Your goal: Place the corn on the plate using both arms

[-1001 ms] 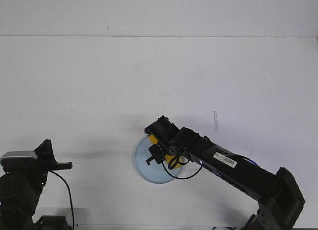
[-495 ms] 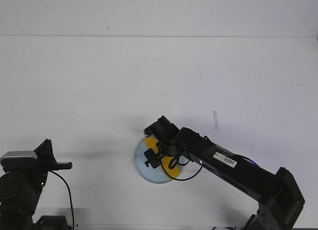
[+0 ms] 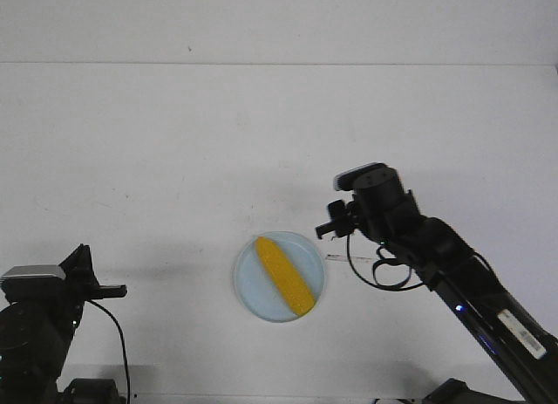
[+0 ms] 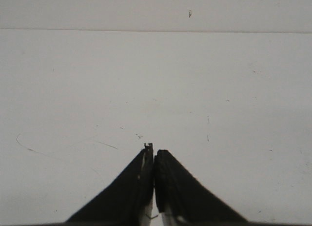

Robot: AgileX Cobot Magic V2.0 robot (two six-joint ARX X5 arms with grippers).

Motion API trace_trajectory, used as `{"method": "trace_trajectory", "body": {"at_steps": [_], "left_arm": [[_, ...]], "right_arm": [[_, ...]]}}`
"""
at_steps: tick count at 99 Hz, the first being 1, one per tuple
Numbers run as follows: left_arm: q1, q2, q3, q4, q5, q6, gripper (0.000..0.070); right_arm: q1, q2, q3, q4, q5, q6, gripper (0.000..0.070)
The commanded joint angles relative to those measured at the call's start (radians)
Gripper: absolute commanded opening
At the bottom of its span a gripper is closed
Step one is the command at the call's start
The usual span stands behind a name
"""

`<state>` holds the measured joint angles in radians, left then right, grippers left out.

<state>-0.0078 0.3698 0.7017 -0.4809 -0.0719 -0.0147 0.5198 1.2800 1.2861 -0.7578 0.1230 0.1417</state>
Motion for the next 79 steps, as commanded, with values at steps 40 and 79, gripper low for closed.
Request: {"method": "trace_trajectory", "body": {"at_steps": [40, 79], "left_arm": [[-0.001, 0.002, 0.008, 0.011, 0.002, 0.002, 0.0], [-0.034, 0.002, 0.008, 0.01, 0.002, 0.002, 0.0]], "right_arm": [[-0.407, -0.216, -0.192, 0.022, 0.014, -0.185, 0.0001], [-0.424, -0.597, -0.628, 0.113, -0.031, -0.185, 0.0001]]}}
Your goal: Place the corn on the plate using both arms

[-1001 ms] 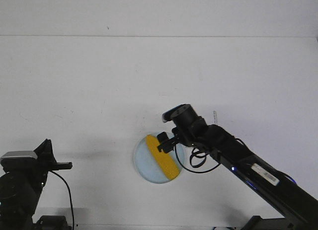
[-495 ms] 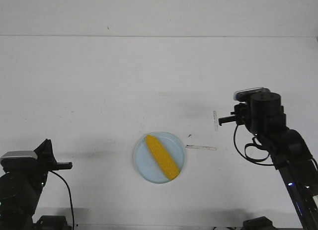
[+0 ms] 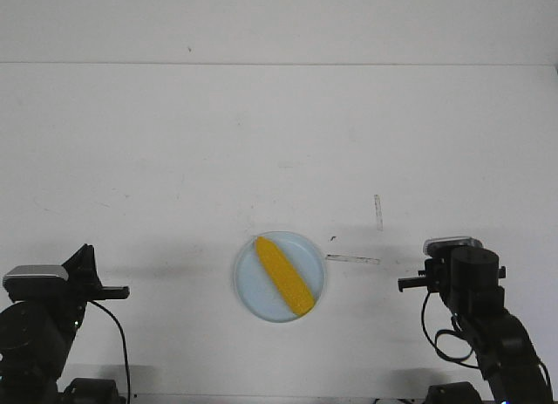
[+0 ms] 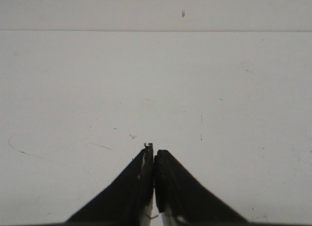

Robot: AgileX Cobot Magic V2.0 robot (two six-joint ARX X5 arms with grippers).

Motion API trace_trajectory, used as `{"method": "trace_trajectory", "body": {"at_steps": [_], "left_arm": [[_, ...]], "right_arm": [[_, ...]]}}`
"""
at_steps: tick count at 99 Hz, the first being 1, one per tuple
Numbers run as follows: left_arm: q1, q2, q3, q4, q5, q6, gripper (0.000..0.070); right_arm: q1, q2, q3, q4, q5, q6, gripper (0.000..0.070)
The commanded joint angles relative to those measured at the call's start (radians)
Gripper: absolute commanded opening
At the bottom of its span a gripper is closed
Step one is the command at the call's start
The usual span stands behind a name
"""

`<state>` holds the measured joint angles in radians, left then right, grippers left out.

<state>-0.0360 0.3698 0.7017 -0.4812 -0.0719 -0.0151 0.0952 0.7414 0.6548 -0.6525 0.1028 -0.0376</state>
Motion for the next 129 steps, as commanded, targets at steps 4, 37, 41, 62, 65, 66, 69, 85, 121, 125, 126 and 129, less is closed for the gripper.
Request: {"method": "trace_trajectory", "body": {"at_steps": [4, 37, 41, 62, 65, 66, 69, 85, 121, 125, 126, 129], "left_arm": [[-0.009, 0.002, 0.008, 0.01, 0.002, 0.003, 0.0], [-0.011, 0.002, 0.008, 0.002, 0.002, 0.003, 0.0], [-0.011, 0.002, 0.008, 0.003, 0.002, 0.003, 0.0], [-0.011, 0.002, 0.008, 0.003, 0.002, 0.003, 0.0], [-0.011, 0.002, 0.008, 0.004, 0.002, 0.003, 0.0], [-0.011, 0.002, 0.008, 0.005, 0.002, 0.003, 0.0], [-0.011, 0.002, 0.008, 0.006, 0.002, 0.003, 0.0], [-0.011, 0.002, 0.008, 0.011, 0.002, 0.003, 0.0], [-0.011, 0.002, 0.008, 0.012, 0.002, 0.003, 0.0], [-0.011, 0.002, 0.008, 0.012, 0.002, 0.003, 0.0], [-0.011, 0.002, 0.008, 0.012, 0.002, 0.003, 0.0], [-0.011, 0.002, 0.008, 0.012, 0.002, 0.003, 0.0]], "right_arm": [[0.001, -0.109, 0.001, -0.005, -0.022, -0.006, 0.0001], [0.001, -0.513, 0.001, 0.033, -0.088, -0.014, 0.0001], [0.001, -0.55, 0.001, 0.043, -0.085, -0.014, 0.0001], [0.001, -0.666, 0.001, 0.085, -0.085, -0.014, 0.0001], [0.001, -0.669, 0.001, 0.084, -0.085, -0.014, 0.0001], [0.001, -0.67, 0.001, 0.084, -0.085, -0.014, 0.0001], [0.001, -0.671, 0.001, 0.084, -0.085, -0.014, 0.0001], [0.001, -0.67, 0.001, 0.083, -0.083, -0.015, 0.0001], [0.001, -0.67, 0.001, 0.084, -0.084, -0.014, 0.0001], [0.001, -0.67, 0.001, 0.084, -0.084, -0.014, 0.0001], [0.001, -0.67, 0.001, 0.084, -0.084, -0.014, 0.0001], [0.001, -0.67, 0.001, 0.084, -0.084, -0.014, 0.0001]]}}
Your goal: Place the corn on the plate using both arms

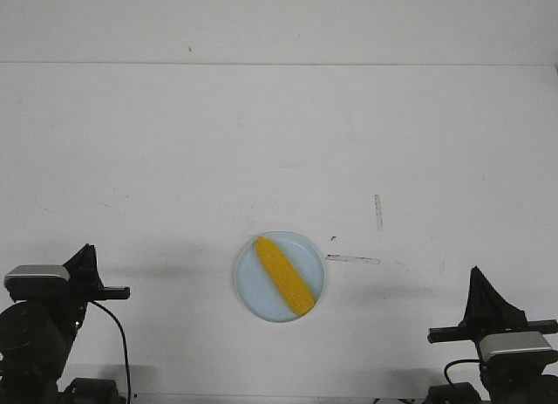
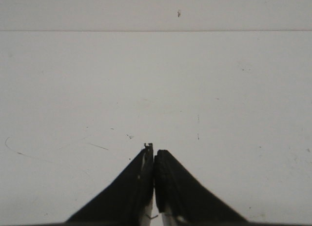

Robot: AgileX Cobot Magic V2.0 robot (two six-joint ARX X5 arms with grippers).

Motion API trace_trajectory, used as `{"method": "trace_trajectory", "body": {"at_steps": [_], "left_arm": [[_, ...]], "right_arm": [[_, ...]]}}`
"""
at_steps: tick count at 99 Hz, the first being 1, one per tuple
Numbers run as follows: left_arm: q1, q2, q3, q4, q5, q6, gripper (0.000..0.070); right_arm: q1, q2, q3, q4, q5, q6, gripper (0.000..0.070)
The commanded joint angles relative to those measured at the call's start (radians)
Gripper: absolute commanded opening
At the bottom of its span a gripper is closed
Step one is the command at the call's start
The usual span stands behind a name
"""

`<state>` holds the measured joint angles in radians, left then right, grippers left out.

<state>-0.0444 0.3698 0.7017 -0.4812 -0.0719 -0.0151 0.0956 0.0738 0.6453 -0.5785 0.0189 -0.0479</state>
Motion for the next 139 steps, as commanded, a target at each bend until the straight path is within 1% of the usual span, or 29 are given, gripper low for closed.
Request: {"method": "trace_trajectory", "body": {"at_steps": [1, 34, 43, 53, 66, 77, 92, 100, 139], "left_arm": [[-0.003, 0.002, 0.008, 0.012, 0.002, 0.003, 0.0], [-0.002, -0.013, 0.006, 0.009, 0.002, 0.003, 0.0], [-0.002, -0.052, -0.026, 0.037, 0.001, 0.003, 0.0], [0.001, -0.134, -0.138, 0.159, 0.001, 0.003, 0.0], [0.011, -0.261, -0.35, 0.349, 0.001, 0.003, 0.0], [0.011, -0.369, -0.522, 0.469, 0.002, 0.003, 0.0], [0.011, -0.367, -0.683, 0.642, 0.02, 0.003, 0.0], [0.011, -0.367, -0.689, 0.598, 0.026, 0.002, 0.0], [0.011, -0.367, -0.688, 0.594, 0.026, 0.003, 0.0]], "right_arm": [[0.0, -0.003, 0.011, 0.01, 0.0, -0.004, 0.0001], [0.0, -0.003, 0.011, 0.01, 0.0, -0.004, 0.0001], [0.0, -0.003, 0.011, 0.01, 0.0, -0.004, 0.0001], [0.0, -0.003, 0.011, 0.01, 0.0, -0.004, 0.0001], [0.0, -0.003, 0.011, 0.01, 0.0, -0.004, 0.0001], [0.0, -0.003, 0.011, 0.01, 0.0, -0.004, 0.0001], [0.001, -0.003, 0.011, 0.01, 0.0, -0.004, 0.0001], [0.001, -0.002, 0.011, 0.01, 0.006, -0.004, 0.0001], [0.001, -0.002, 0.011, 0.01, 0.006, -0.004, 0.0001]]}}
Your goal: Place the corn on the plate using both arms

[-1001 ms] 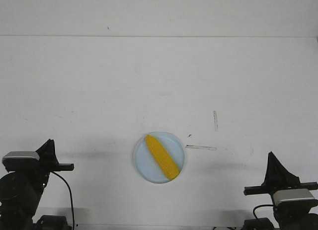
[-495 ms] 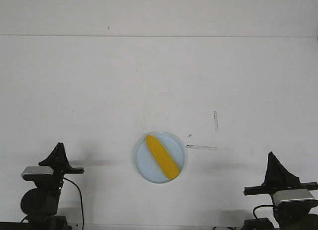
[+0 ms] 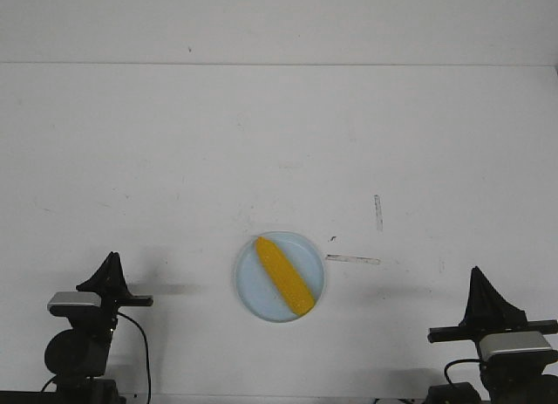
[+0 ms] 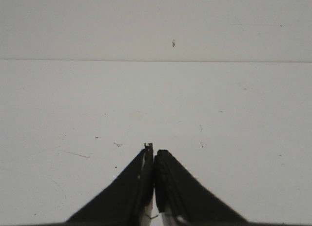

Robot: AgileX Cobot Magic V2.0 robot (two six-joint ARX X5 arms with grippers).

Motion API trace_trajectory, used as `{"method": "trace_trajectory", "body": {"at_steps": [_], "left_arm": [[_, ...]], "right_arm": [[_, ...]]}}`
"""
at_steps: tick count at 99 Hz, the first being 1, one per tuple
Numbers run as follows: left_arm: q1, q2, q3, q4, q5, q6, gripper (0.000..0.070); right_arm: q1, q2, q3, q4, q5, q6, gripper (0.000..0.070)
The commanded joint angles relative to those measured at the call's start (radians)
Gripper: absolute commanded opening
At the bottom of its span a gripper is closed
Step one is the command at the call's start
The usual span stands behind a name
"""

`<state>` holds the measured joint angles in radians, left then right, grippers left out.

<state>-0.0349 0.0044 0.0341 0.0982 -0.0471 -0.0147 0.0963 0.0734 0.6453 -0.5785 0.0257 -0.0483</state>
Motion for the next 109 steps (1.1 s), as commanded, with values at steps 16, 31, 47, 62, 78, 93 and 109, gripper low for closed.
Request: {"method": "trace_trajectory", "body": {"at_steps": [16, 31, 47, 62, 78, 93, 109], "left_arm": [[0.002, -0.001, -0.021, 0.014, 0.002, 0.002, 0.0], [0.002, -0.001, -0.021, 0.014, 0.002, 0.002, 0.0], [0.002, -0.001, -0.021, 0.014, 0.002, 0.002, 0.0], [0.002, -0.001, -0.021, 0.014, 0.002, 0.002, 0.0], [0.002, -0.001, -0.021, 0.015, 0.002, 0.002, 0.0], [0.002, -0.001, -0.021, 0.015, 0.002, 0.002, 0.0], [0.002, -0.001, -0.021, 0.015, 0.002, 0.002, 0.0]], "right_arm": [[0.0, -0.002, 0.011, 0.01, 0.0, -0.004, 0.0001], [0.0, -0.002, 0.011, 0.01, 0.0, -0.004, 0.0001], [0.0, -0.002, 0.011, 0.01, 0.0, -0.004, 0.0001], [-0.008, -0.002, 0.01, 0.017, -0.001, -0.01, 0.0001], [-0.049, -0.003, -0.083, 0.136, 0.0, -0.008, 0.0001], [-0.111, -0.005, -0.253, 0.263, -0.02, 0.015, 0.0001], [-0.136, -0.045, -0.441, 0.418, -0.035, 0.072, 0.0001]]}}
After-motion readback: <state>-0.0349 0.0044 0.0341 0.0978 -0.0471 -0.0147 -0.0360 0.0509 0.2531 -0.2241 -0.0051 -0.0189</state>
